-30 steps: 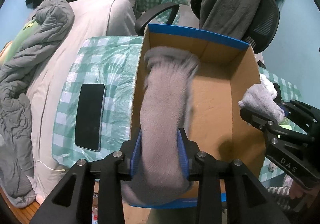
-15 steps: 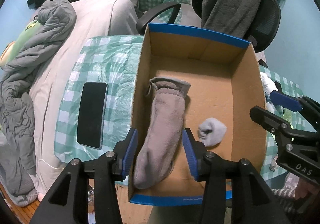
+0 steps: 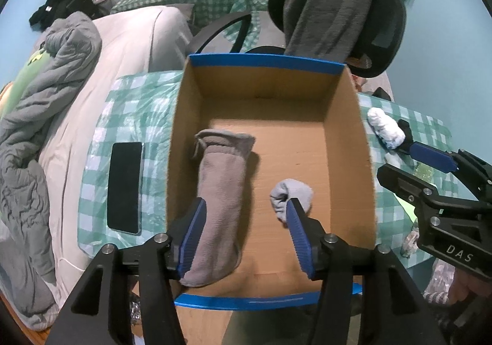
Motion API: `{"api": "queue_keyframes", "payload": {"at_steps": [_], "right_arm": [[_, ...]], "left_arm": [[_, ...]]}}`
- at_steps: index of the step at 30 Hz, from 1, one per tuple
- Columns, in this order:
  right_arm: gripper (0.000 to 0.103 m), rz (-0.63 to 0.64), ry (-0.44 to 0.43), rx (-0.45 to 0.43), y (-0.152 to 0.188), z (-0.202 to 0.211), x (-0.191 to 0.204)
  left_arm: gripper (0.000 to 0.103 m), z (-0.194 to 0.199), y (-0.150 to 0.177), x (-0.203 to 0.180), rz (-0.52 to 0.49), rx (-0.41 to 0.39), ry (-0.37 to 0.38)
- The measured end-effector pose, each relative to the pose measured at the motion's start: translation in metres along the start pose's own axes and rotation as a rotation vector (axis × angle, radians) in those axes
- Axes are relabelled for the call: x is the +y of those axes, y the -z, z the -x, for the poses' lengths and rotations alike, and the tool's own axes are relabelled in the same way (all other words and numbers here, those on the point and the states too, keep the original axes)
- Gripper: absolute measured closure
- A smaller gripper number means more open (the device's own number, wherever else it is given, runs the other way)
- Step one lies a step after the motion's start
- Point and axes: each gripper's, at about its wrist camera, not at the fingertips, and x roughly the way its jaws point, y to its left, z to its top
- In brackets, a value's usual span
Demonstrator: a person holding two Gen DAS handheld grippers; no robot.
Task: Organize soft objects
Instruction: 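Lower the mitten and sock into the box and open both grippers, then move both tools back over the table toward the white plastic bags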
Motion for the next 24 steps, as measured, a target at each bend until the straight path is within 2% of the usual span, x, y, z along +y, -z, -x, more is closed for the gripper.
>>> {"api": "queue_keyframes", "payload": {"at_steps": [12,16,24], "right_arm": [[0.034,-0.098,0.050,-0.006,0.023,0.023,-0.044],[0.034,-0.137,0.071,0.000,0.036,0.029,-0.063],[0.030,-0.225,0.101,0.016,0.065,0.041,-0.100]], "left_arm": [[0.045,0.001,-0.003,-0.044,-0.084,0.008,0.027],[0.040,0.002,-0.003,-0.058,-0.107,0.007,0.034],[0.040,0.000,-0.002,-0.090,-0.157,0.018,0.049]]}}
